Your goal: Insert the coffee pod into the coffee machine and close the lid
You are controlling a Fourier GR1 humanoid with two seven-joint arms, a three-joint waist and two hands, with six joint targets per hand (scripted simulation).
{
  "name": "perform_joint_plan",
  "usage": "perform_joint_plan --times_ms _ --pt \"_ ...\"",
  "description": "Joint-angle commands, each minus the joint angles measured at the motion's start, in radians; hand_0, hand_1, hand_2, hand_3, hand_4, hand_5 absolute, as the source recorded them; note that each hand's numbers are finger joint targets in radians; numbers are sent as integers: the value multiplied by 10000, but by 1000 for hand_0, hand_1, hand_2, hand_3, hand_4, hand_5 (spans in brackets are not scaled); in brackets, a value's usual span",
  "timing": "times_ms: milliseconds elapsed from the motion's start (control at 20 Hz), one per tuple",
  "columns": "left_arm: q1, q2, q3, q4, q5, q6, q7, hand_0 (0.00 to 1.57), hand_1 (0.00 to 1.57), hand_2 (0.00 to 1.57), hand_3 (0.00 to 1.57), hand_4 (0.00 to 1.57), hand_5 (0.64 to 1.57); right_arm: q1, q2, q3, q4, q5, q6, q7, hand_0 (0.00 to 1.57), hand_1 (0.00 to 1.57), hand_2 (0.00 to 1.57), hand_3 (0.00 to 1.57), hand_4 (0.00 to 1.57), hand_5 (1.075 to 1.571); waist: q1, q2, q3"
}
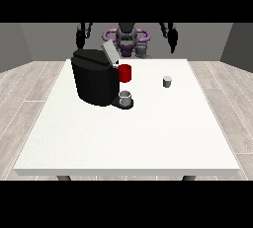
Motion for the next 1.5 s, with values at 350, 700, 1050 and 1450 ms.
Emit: perform_joint_plan --times_ms 350,700,1050,1450 --pt "-858 3506 67 960 -2103 -1773 -1281 0 0 0 0 0 1571 -904 234 -27 -122 1230 -1358 -495 0 0 0 0 0 1571 -852 1104 -72" --pt "-2379 4628 567 2922 -2757 -2107 -1437 0 0 0 0 0 1571 -1534 449 595 -714 1812 -1556 -16 0 0 0 0 0 1571 -1749 1964 -69" --pt "-3597 4746 423 4829 -3669 -1937 -1630 0 0 0 0 0 1571 -1563 1046 1192 -416 2089 -1771 -322 0 0 0 0 0 1571 -2054 2624 -62" --pt "-4242 4301 -33 6599 -4999 -1168 -2101 0 0 423 0 0 1571 -1981 814 1008 -438 2181 -1717 1463 0 0 0 0 0 1571 -1856 2160 -64"
